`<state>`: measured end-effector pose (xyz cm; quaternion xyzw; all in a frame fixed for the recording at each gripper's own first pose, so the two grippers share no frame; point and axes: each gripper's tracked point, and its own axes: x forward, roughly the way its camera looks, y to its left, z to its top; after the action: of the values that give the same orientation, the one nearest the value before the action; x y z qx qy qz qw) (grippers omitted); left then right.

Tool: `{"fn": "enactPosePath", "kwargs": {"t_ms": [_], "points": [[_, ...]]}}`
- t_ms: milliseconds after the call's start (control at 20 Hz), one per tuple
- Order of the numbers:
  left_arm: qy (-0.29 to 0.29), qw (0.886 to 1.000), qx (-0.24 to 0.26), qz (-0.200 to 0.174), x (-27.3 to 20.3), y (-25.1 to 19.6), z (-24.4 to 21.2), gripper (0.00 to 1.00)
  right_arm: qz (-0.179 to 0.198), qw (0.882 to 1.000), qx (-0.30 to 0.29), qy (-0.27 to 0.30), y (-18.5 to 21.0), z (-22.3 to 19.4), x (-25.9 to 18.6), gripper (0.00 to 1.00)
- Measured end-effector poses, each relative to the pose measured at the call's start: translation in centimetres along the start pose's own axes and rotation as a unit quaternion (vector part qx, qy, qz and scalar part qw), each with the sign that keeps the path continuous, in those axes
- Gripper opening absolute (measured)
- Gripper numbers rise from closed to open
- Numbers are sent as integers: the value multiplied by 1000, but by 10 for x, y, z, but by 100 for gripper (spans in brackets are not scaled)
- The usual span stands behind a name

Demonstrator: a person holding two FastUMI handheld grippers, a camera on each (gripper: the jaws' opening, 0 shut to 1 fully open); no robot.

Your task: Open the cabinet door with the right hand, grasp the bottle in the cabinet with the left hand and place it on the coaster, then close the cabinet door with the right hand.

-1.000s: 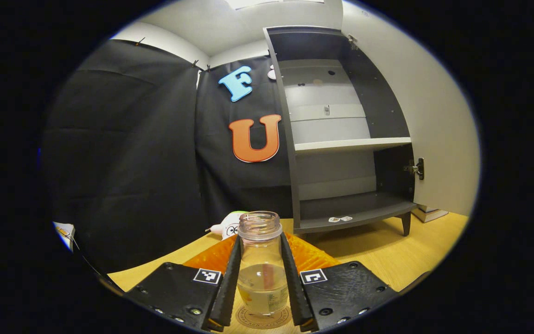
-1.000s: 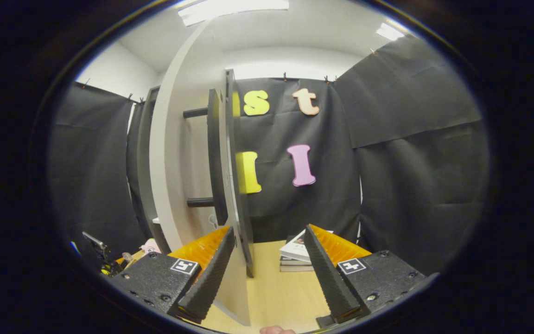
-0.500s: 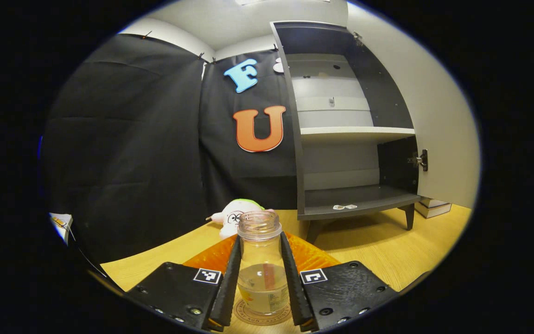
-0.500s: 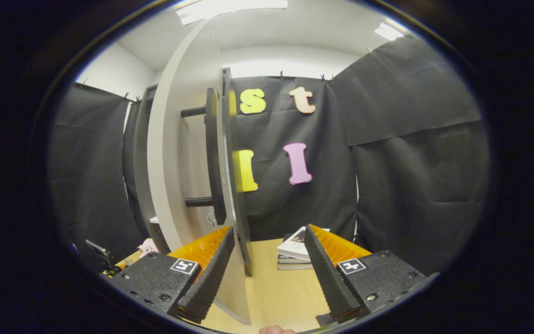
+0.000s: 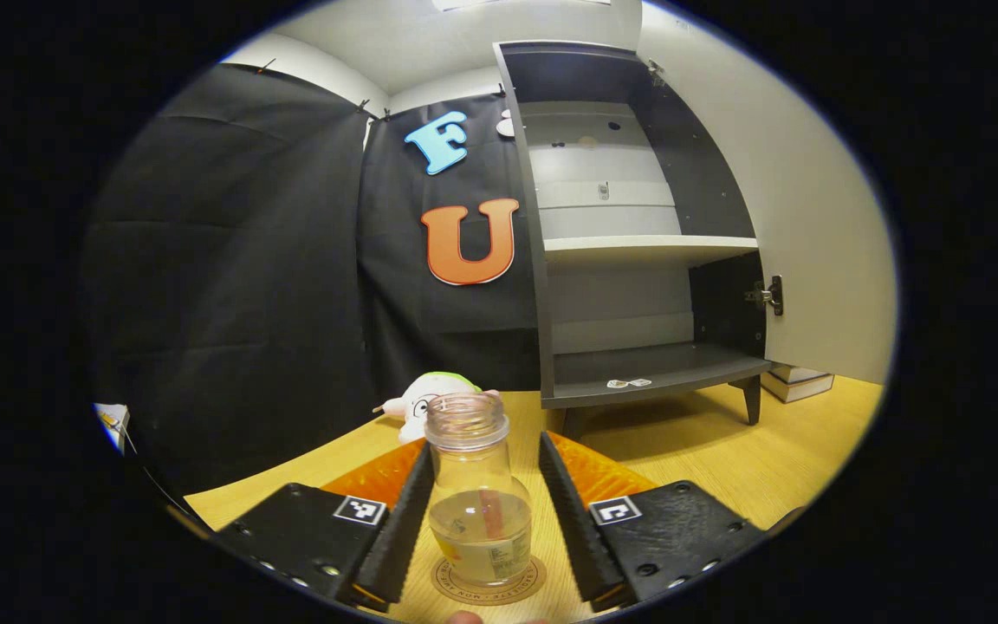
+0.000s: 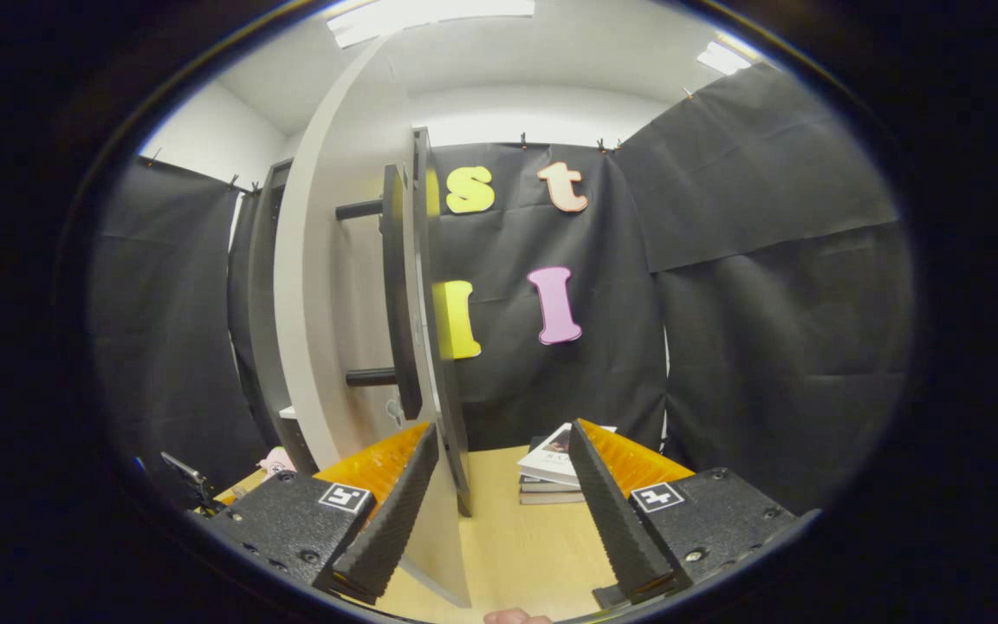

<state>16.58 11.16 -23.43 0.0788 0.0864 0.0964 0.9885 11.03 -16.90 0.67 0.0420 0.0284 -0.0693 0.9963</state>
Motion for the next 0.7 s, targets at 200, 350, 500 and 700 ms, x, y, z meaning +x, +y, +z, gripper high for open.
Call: {"fn": "enactPosePath", "kwargs": {"t_ms": [200, 350, 500, 700], "points": [[-3, 1000, -8, 7, -4, 2, 8, 96, 3, 1000, -2, 0, 1, 1, -1, 94], [-12, 1000, -20, 13, -15, 6, 26, 96, 8, 1000, -7, -1, 1, 2, 1, 94], [-15, 1000, -25, 10, -32, 10, 56, 96, 25, 999, -18, 7, 5, 0, -1, 94], [-2, 1000, -7, -13, -52, 11, 103, 96, 39, 999, -36, 6, 7, 2, -1, 93]]}}
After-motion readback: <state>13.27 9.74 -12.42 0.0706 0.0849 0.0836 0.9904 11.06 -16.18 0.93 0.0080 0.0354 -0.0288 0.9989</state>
